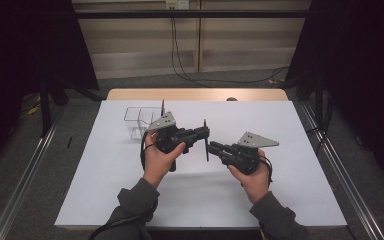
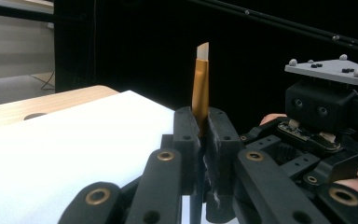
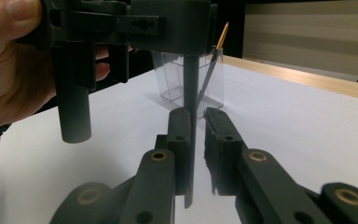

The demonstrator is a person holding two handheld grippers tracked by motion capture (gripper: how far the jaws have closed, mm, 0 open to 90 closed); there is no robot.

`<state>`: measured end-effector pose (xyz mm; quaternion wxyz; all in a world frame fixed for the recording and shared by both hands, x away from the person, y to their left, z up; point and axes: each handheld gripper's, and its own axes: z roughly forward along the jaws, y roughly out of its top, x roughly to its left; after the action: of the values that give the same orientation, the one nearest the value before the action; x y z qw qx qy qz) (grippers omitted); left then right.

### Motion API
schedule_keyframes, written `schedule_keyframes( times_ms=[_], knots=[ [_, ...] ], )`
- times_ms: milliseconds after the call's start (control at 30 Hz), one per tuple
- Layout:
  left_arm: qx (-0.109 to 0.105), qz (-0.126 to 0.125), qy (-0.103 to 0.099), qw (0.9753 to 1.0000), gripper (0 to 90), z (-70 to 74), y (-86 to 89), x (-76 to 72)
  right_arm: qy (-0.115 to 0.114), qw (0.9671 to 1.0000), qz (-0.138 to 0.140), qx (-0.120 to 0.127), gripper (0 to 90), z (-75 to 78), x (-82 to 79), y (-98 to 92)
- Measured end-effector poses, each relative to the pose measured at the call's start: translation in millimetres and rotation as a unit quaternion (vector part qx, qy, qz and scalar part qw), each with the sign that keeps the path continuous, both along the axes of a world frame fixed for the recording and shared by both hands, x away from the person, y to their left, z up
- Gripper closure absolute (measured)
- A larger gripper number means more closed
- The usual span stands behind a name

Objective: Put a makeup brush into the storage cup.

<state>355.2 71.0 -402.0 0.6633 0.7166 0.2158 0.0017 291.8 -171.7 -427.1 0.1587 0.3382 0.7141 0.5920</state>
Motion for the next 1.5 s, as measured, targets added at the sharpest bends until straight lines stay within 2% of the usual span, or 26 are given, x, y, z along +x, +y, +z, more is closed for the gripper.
schedule_keyframes(
  times_ms=[300, 600, 833, 1100, 1133, 1233, 1333, 1500],
  knots=[
    [0.001, 0.006, 0.0, 1.0, 83.6, -0.4, 3.0, 0.2, -0.016, 0.9998, 0.005, 0.013, 68.9, -1.2, 0.3, -2.5],
    [0.004, 0.006, -0.001, 1.0, 83.5, -0.4, 5.1, 0.0, -0.019, 0.9995, 0.008, 0.024, 58.8, -2.4, 0.3, -4.8],
    [-0.001, 0.009, 0.001, 1.0, 83.5, -0.7, 5.1, 0.0, -0.027, 0.9994, 0.006, 0.022, 47.9, -2.7, 0.0, -7.0],
    [-0.006, 0.007, 0.001, 1.0, 83.4, -0.3, 6.9, 0.0, -0.023, 0.9992, 0.022, 0.025, 32.0, -1.8, 1.5, -7.6],
    [0.004, 0.009, -0.002, 0.9999, 83.3, -0.1, 8.4, 0.2, -0.023, 0.9991, 0.023, 0.026, 30.2, -1.8, 1.6, -7.5],
    [-0.003, 0.014, 0.004, 0.9999, 83.3, -0.6, 8.6, -0.4, -0.018, 0.9994, 0.019, 0.022, 25.4, -1.6, 1.8, -7.7],
    [0.0, 0.011, 0.0, 0.9999, 83.3, -0.7, 9.9, 0.0, -0.023, 0.9993, 0.022, 0.018, 22.6, -1.8, 2.3, -9.0],
    [0.002, 0.009, -0.001, 1.0, 83.5, -0.5, 10.7, 0.3, -0.014, 0.9994, 0.028, 0.017, 17.6, -1.7, 1.6, -11.0]
  ],
)
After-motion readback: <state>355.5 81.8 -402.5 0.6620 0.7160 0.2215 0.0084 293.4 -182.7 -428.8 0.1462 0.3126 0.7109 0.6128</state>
